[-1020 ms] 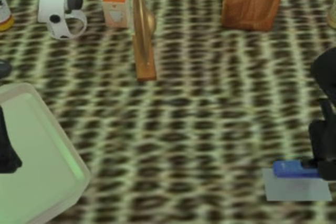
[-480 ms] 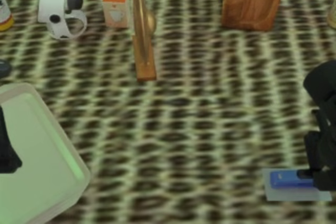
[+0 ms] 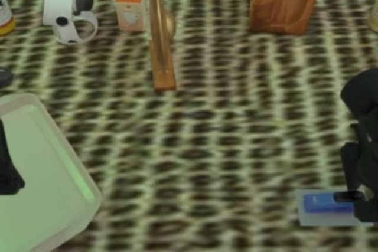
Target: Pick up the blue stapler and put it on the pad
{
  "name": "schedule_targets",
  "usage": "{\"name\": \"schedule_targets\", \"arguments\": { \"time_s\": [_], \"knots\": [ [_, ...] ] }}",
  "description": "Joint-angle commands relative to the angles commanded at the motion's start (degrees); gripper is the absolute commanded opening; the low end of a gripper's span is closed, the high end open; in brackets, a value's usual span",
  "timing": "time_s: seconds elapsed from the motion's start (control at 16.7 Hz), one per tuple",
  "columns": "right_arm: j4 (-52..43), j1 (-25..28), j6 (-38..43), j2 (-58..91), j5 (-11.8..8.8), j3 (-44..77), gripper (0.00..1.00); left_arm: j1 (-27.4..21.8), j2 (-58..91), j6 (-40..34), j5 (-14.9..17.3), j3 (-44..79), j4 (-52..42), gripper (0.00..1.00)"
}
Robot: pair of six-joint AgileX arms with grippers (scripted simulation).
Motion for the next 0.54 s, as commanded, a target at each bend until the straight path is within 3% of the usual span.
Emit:
{"name": "schedule_targets", "arguments": {
  "time_s": [0.18, 0.54],
  "knots": [
    [0.00, 0.00, 0.00, 0.00, 0.00, 0.00, 0.98, 0.00, 0.00, 0.00, 0.00, 0.00, 0.00, 1.00],
    [0.00, 0.00, 0.00, 0.00, 0.00, 0.00, 1.00, 0.00, 0.00, 0.00, 0.00, 0.00, 0.00, 1.00]
  ]
}}
